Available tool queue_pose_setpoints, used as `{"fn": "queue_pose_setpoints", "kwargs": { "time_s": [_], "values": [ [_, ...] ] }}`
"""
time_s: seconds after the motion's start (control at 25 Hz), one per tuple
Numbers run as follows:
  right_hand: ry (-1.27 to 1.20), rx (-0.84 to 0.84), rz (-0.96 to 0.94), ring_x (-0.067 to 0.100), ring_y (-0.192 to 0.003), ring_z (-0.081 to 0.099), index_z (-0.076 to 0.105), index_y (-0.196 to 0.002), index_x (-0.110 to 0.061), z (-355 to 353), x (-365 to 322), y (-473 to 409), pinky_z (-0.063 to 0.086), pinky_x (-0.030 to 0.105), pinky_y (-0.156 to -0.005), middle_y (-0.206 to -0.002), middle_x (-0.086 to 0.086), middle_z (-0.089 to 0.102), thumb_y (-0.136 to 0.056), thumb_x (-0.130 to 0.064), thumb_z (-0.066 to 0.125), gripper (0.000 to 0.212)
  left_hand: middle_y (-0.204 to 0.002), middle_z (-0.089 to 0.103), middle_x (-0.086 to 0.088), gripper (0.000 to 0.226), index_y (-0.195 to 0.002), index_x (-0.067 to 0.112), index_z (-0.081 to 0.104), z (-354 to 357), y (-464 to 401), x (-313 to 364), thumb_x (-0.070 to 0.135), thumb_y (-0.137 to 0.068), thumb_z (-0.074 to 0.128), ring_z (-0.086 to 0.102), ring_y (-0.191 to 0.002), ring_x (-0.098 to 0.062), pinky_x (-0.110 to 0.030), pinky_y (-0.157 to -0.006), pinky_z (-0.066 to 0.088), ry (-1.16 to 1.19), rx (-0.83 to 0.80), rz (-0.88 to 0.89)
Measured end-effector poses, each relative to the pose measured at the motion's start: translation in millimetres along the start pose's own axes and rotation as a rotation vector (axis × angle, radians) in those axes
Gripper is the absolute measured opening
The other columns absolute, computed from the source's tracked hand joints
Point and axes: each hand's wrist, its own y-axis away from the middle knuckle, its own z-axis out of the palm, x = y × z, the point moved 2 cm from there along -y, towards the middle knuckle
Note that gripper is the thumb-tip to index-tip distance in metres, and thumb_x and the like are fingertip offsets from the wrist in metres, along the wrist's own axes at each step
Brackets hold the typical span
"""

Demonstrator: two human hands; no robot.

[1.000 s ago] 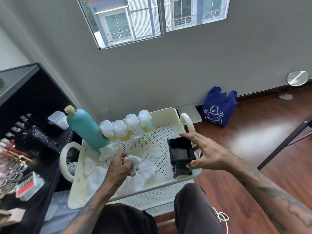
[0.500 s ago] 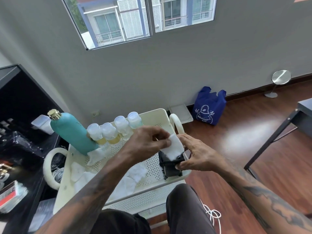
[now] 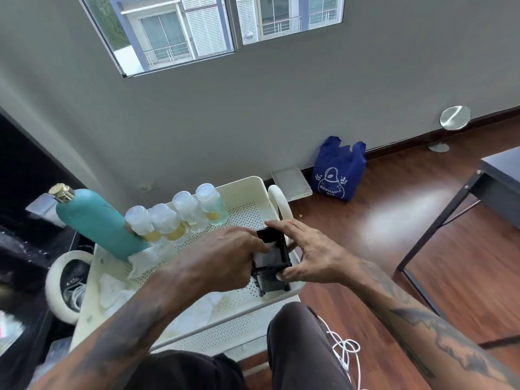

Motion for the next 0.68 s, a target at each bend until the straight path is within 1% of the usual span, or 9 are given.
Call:
{"fn": "queue_pose_setpoints", "kwargs": {
  "time_s": [0.08,0.2,0.28,0.36,0.44,0.48,0.56,0.64,0.68],
  "values": [
    [0.003,0.0,0.0,0.006,-0.106,0.054,0.022,-0.141,-0.055,0.8,0.9,-0.2,0.05,0.027,-0.089,-0.138,-0.023,0.036,-0.064,-0.028,0.078,0.099,-0.104,0.069,0.004,0.052,-0.119,0.028,0.064,3.3,-12.8,6.7,0.019,-0.072,0.044,0.064,-0.093,-0.02,-0.038,-0.072,0.056,-0.121,-0.308,-0.088],
    [0.002,0.001,-0.002,0.004,-0.104,0.056,0.023,-0.14,-0.055,1.5,0.6,0.0,0.051,0.021,-0.082,-0.138,-0.022,0.036,-0.063,-0.028,0.078,0.099,-0.067,0.062,0.001,0.032,-0.109,0.016,0.063,9.3,-42.7,13.3,0.018,-0.08,0.05,0.06,-0.056,-0.015,-0.027,-0.048,0.045,-0.133,-0.644,-0.27],
    [0.005,0.006,0.002,0.003,-0.103,0.057,0.023,-0.141,-0.054,1.7,1.3,-0.3,0.05,0.02,-0.082,-0.138,-0.022,0.036,-0.063,-0.028,0.078,0.099,-0.06,0.057,-0.003,0.021,-0.094,0.008,0.065,9.1,-53.8,18.1,0.015,-0.084,0.048,0.052,-0.05,-0.017,-0.027,-0.05,0.042,-0.188,-0.805,-0.333],
    [0.02,0.01,0.011,0.0,-0.101,0.057,0.022,-0.14,-0.056,2.3,1.4,-0.1,0.05,0.02,-0.082,-0.139,-0.023,0.036,-0.062,-0.03,0.076,0.099,-0.06,0.056,-0.006,0.027,-0.103,0.006,0.064,2.9,-54.8,19.8,0.008,-0.085,0.044,0.05,-0.049,-0.018,-0.028,-0.052,0.041,-0.226,-0.865,-0.278],
    [0.031,0.003,0.023,-0.005,-0.099,0.056,0.02,-0.137,-0.06,1.8,0.4,0.3,0.048,0.02,-0.082,-0.138,-0.026,0.036,-0.061,-0.034,0.075,0.098,-0.07,0.063,-0.004,0.053,-0.132,0.021,0.055,-7.2,-39.7,9.5,0.002,-0.084,0.04,0.054,-0.049,-0.016,-0.029,-0.05,0.046,-0.079,-0.762,-0.149],
    [0.036,-0.004,0.028,-0.006,-0.098,0.056,0.02,-0.137,-0.061,1.1,-0.5,0.6,0.048,0.019,-0.082,-0.138,-0.028,0.036,-0.061,-0.035,0.075,0.098,-0.086,0.069,-0.001,0.062,-0.135,0.032,0.053,-14.2,-24.6,-1.4,0.0,-0.084,0.041,0.058,-0.052,-0.014,-0.032,-0.054,0.051,0.047,-0.652,-0.113],
    [0.051,-0.021,0.033,-0.008,-0.099,0.055,0.019,-0.137,-0.062,0.7,-3.7,1.0,0.047,0.017,-0.081,-0.138,-0.029,0.035,-0.062,-0.034,0.077,0.099,-0.114,0.07,0.014,0.058,-0.12,0.047,0.062,-25.0,16.3,-34.4,0.002,-0.086,0.049,0.065,-0.061,-0.006,-0.032,-0.068,0.058,0.391,-0.294,-0.171],
    [0.063,-0.031,0.044,-0.004,-0.101,0.055,0.019,-0.141,-0.058,-1.7,-11.5,2.0,0.047,0.018,-0.083,-0.141,-0.027,0.034,-0.065,-0.03,0.078,0.1,-0.093,0.072,0.022,0.04,-0.098,0.046,0.071,-13.5,63.2,-73.4,0.01,-0.088,0.059,0.066,-0.066,0.001,-0.017,-0.064,0.052,0.572,0.03,-0.345],
    [0.075,-0.043,0.056,-0.001,-0.101,0.056,0.018,-0.143,-0.055,-4.1,-16.6,3.5,0.048,0.021,-0.086,-0.143,-0.025,0.032,-0.067,-0.029,0.078,0.101,-0.084,0.072,0.021,0.031,-0.09,0.043,0.072,1.6,82.4,-87.1,0.014,-0.088,0.063,0.065,-0.066,0.001,-0.01,-0.06,0.046,0.563,0.096,-0.439]
  ]
}}
